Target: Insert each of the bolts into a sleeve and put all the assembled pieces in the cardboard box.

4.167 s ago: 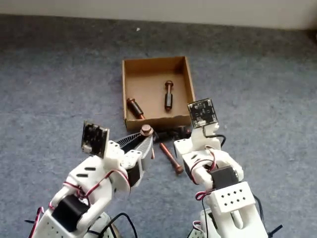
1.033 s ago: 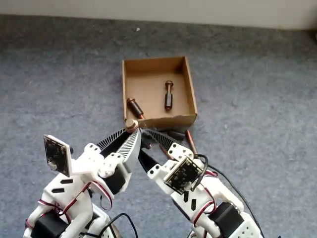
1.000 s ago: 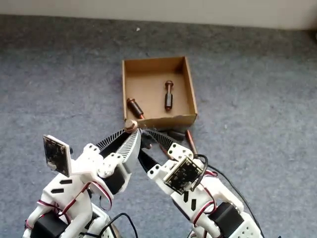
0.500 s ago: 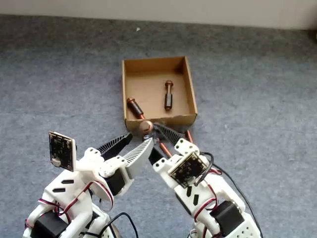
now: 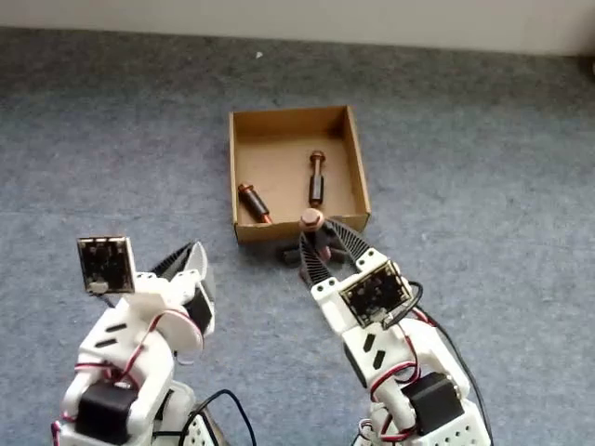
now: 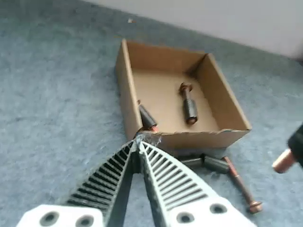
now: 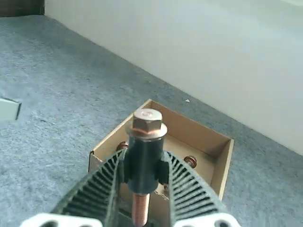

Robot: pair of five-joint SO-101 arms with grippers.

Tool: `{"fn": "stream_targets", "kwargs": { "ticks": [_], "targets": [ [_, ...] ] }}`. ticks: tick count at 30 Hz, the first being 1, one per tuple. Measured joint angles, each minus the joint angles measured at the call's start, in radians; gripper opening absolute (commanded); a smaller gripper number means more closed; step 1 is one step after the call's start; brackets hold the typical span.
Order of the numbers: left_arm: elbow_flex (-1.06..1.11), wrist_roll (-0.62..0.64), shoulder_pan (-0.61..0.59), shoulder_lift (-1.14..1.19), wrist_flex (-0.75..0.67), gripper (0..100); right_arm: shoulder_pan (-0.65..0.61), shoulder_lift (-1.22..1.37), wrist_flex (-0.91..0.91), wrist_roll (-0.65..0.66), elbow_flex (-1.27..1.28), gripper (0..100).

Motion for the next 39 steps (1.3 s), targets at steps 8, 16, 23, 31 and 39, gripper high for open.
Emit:
{"fn": "stream_targets", "kwargs": {
  "ticks": [8,16,23,31,39],
  "targets": [
    [0.259,0.0,-0.081,0.002,-0.046,1,0.017,0.47,-0.057,0.0,-0.186,0.6],
    [0.367,-0.003,-0.144,0.002,-0.189,1,0.028,1.114,-0.17,0.175,-0.514,0.6],
    [0.368,-0.003,-0.144,0.002,-0.201,1,0.028,1.539,-0.192,0.377,-0.769,0.6],
    [0.368,-0.003,-0.144,0.002,-0.203,1,0.028,1.731,-0.193,0.427,-0.895,0.7],
    [0.368,-0.003,-0.144,0.002,-0.203,1,0.028,1.749,-0.196,0.427,-0.899,15.2]
  ]
}}
